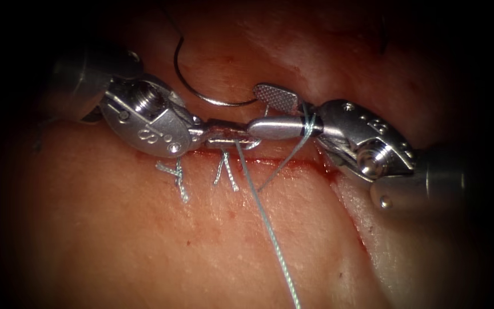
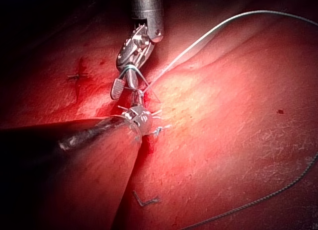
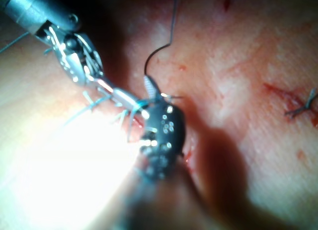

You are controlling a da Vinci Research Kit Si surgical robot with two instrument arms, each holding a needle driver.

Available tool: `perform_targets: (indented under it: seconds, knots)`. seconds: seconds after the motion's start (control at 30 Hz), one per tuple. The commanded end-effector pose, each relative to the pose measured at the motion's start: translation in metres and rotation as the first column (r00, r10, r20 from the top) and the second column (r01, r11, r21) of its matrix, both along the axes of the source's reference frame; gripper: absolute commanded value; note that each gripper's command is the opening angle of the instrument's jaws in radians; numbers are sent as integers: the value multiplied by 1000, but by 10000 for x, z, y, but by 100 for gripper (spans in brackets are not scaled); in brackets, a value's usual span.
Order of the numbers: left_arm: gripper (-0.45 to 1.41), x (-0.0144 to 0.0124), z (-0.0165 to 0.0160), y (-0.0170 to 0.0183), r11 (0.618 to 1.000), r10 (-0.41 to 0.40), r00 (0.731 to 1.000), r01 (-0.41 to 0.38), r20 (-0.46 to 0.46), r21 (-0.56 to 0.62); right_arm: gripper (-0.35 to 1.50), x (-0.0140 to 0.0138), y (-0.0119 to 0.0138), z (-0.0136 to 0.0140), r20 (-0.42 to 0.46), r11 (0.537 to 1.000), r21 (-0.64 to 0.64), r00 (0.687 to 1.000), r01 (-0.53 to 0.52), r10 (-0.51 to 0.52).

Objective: Wound Closure

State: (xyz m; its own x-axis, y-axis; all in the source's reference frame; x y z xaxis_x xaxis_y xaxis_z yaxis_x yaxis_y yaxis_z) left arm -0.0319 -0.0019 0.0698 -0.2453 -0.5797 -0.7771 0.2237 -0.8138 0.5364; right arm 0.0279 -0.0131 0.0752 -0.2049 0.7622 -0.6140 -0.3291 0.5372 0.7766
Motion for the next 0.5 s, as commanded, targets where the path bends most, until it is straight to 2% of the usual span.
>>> perform_targets:
  seconds: [0.03, 0.23, 0.5]
  knots:
    - [-45, -6, 5, 0, 1000, 2, 1000, -2, -2, 2, 64, 5, -7, 7, 39, 1000, 17, 999, -11, 10]
    - [-45, -6, 8, -1, 1000, 7, 1000, -7, -9, 1, 64, -4, -23, 22, 159, 996, 63, 986, -63, 52]
    - [-45, -9, 12, -3, 1000, 13, 1000, -13, -23, -1, 64, -4, -23, 29, 187, 993, 80, 980, -88, 72]
